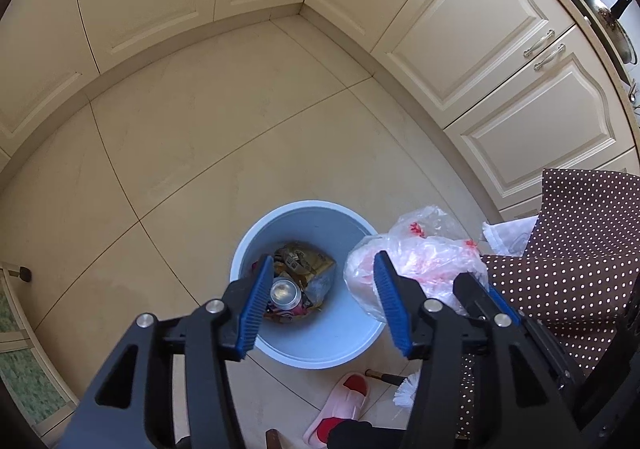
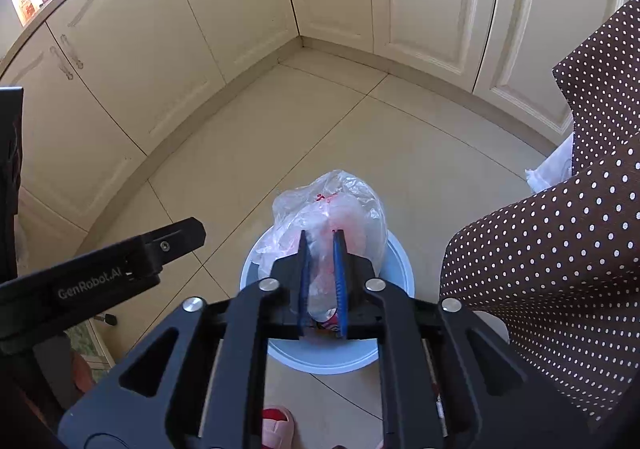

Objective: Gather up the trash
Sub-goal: 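Lower the plastic bag into the bucket and open the right tool, then move both open tools back to the table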

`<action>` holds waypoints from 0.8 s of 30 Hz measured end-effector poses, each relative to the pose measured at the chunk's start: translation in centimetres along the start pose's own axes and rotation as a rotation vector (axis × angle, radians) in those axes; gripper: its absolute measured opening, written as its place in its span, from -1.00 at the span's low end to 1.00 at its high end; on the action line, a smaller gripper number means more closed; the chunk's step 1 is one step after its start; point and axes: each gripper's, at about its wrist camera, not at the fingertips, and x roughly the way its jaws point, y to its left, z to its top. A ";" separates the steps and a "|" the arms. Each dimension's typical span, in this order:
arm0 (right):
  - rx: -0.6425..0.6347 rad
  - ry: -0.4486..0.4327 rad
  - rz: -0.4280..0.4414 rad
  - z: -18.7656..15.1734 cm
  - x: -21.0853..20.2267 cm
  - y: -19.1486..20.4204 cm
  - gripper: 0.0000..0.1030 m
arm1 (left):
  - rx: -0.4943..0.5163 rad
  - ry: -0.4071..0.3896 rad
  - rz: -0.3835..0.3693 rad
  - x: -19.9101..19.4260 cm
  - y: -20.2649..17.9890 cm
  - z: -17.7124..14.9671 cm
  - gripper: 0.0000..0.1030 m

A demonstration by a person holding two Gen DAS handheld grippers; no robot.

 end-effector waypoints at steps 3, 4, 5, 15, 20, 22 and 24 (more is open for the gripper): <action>0.004 -0.007 -0.005 0.0 -0.2 -0.2 -0.64 | 0.004 -0.007 0.003 -0.2 -0.1 0.0 0.03; 0.006 -0.008 -0.007 0.1 -0.3 -0.3 -0.55 | 0.006 -0.010 0.004 -0.3 -0.1 0.0 0.03; 0.008 -0.010 -0.010 0.1 -0.5 -0.4 -0.44 | 0.009 -0.014 0.006 -0.4 -0.1 0.0 0.04; -0.003 -0.038 -0.023 0.0 -3.7 -1.1 -0.41 | 0.071 -0.087 -0.001 -4.2 -1.6 -0.8 0.05; -0.019 -0.096 -0.034 -0.1 -8.2 -1.2 -0.41 | 0.120 -0.170 -0.009 -8.5 -3.6 -1.9 0.05; -0.019 -0.133 -0.037 -0.1 -10.8 -1.6 -0.41 | 0.142 -0.207 -0.001 -10.2 -4.4 -2.4 0.05; -0.019 -0.170 -0.038 0.0 -13.2 -1.9 -0.42 | 0.174 -0.253 0.001 -12.5 -5.8 -3.1 0.05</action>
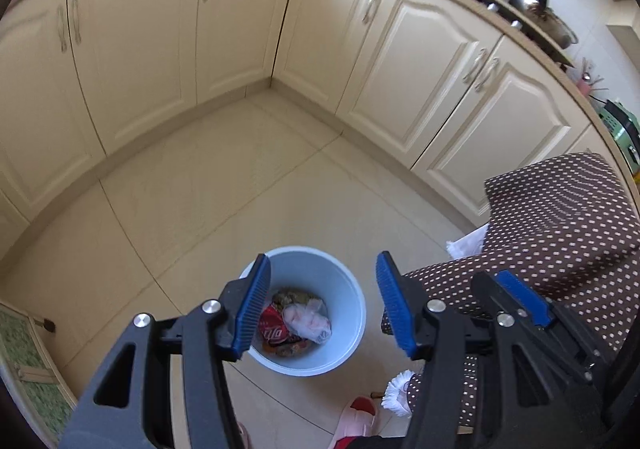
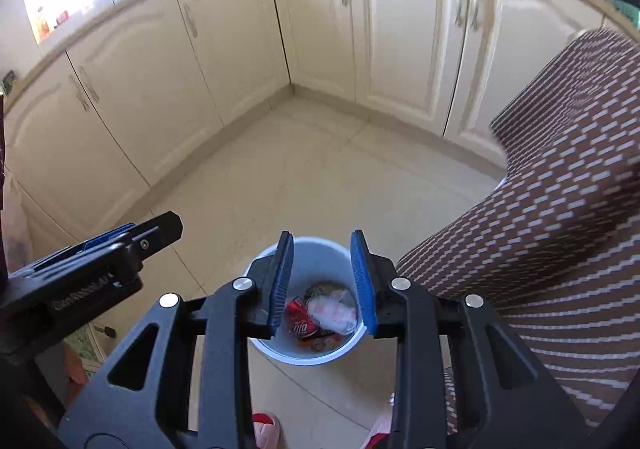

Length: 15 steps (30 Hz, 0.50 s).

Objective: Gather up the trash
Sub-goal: 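Move both open tools back to the table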

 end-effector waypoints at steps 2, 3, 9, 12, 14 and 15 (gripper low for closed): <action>0.000 -0.046 -0.001 0.4 -2.9 -0.5 -0.35 | 0.023 -0.043 -0.013 -2.6 -1.6 0.0 0.07; 0.002 -0.077 -0.003 0.7 -5.0 -0.8 -0.29 | 0.035 -0.064 -0.018 -3.9 -2.3 0.0 0.11; 0.028 -0.226 -0.004 1.1 -14.7 -3.2 -0.13 | 0.104 -0.187 -0.066 -11.8 -7.9 -0.3 0.16; 0.050 -0.304 -0.034 0.8 -19.8 -5.5 -0.08 | 0.154 -0.225 -0.109 -14.8 -11.6 -0.6 0.29; 0.073 -0.345 -0.066 0.1 -22.9 -7.8 -0.03 | 0.195 -0.226 -0.153 -16.1 -14.7 -1.1 0.32; 0.083 -0.360 -0.082 -0.3 -24.1 -8.9 -0.03 | 0.216 -0.224 -0.169 -16.4 -16.2 -1.4 0.32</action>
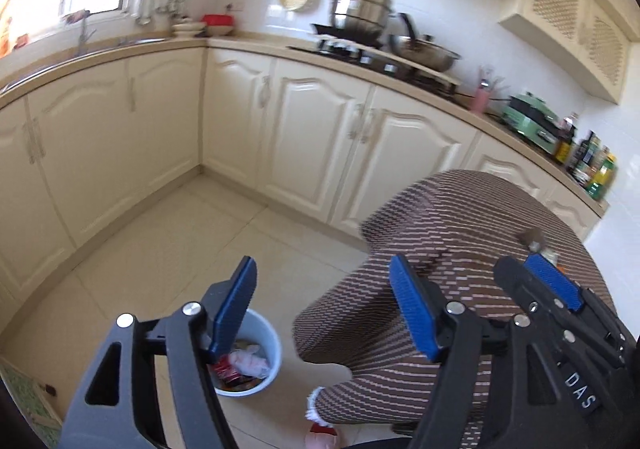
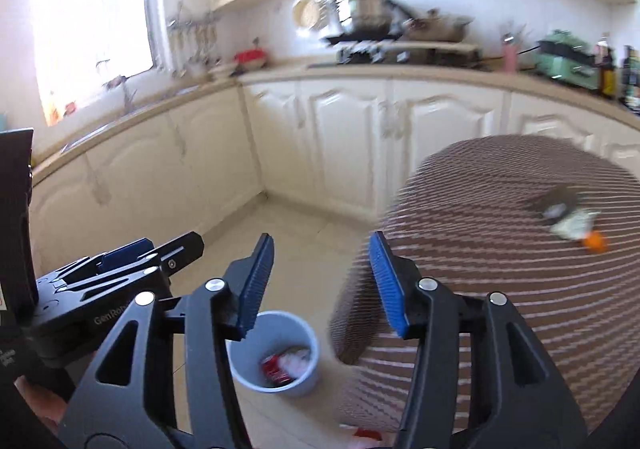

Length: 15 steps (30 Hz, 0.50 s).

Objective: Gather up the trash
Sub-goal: 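Move both open tools back to the table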

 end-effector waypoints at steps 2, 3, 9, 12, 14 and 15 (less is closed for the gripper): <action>0.029 -0.026 -0.053 0.2 -2.5 -3.4 -0.01 | 0.056 0.010 -0.030 0.3 -3.7 0.4 0.33; 0.039 -0.030 -0.077 0.2 -3.3 -4.6 0.00 | 0.076 0.016 -0.043 0.5 -5.1 0.4 0.35; 0.124 0.030 -0.255 -0.2 -6.3 -14.7 0.09 | 0.194 0.109 -0.158 3.3 -14.0 0.0 0.36; 0.134 0.129 -0.289 -0.3 -5.0 -18.5 0.10 | 0.238 0.153 -0.185 5.0 -17.2 -0.5 0.36; 0.148 0.203 -0.268 -0.5 -3.7 -20.5 0.10 | 0.252 0.184 -0.198 6.1 -19.2 -0.8 0.36; 0.149 0.225 -0.258 -0.5 -3.1 -21.1 0.10 | 0.257 0.197 -0.203 6.9 -20.1 -0.7 0.36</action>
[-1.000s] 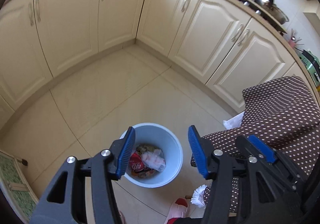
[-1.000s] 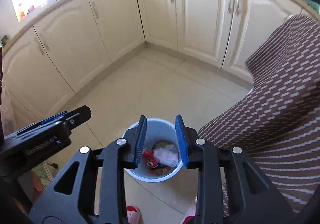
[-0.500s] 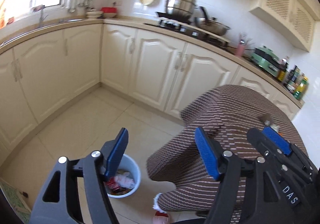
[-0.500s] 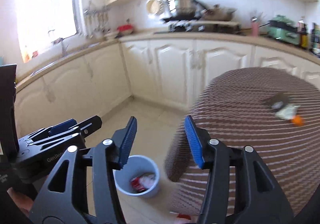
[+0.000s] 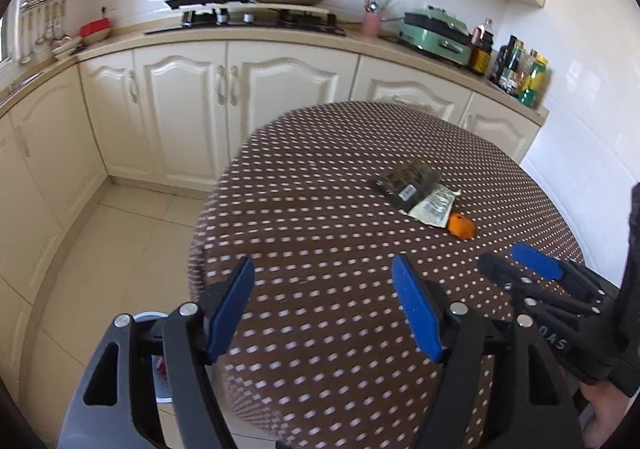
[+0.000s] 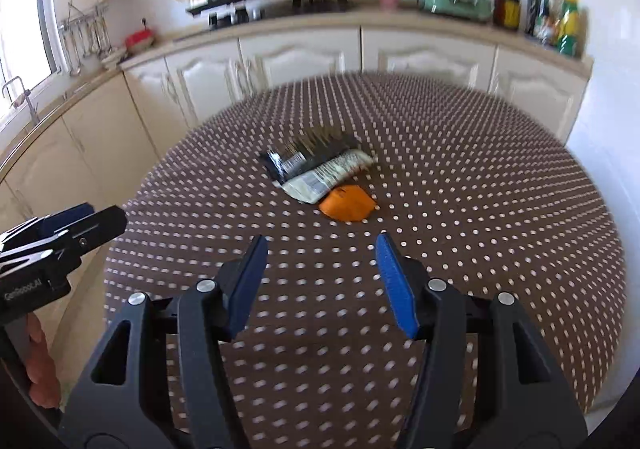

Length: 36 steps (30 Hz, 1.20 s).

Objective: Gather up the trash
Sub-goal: 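Move both open tools back to the table, then grasp the orange piece with the right tool while the left grasps the white wrapper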

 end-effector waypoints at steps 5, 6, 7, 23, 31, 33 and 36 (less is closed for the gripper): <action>-0.049 0.086 0.001 1.2 3.4 -1.2 0.10 | 0.040 0.039 -0.001 2.5 -2.2 1.1 0.36; -0.054 0.098 0.010 1.5 3.9 -1.4 0.10 | 0.043 0.045 -0.004 2.9 -2.2 1.3 0.36; -0.057 0.108 0.014 1.8 4.6 -1.7 0.10 | 0.049 0.055 -0.009 3.5 -2.5 1.5 0.36; 0.079 0.019 -0.006 3.0 3.3 -9.1 -0.21 | 0.230 0.149 -0.088 10.7 -11.1 3.5 0.36; 0.119 0.011 0.025 3.2 3.0 -10.7 -0.21 | 0.333 0.177 -0.010 13.7 -14.4 4.0 -0.06; 0.117 0.007 0.028 3.2 3.0 -10.6 -0.21 | 0.321 0.179 -0.036 13.5 -14.5 4.1 -0.58; 0.113 -0.005 0.026 3.2 2.5 -10.0 -0.21 | 0.278 0.173 -0.091 12.9 -13.5 4.1 -0.76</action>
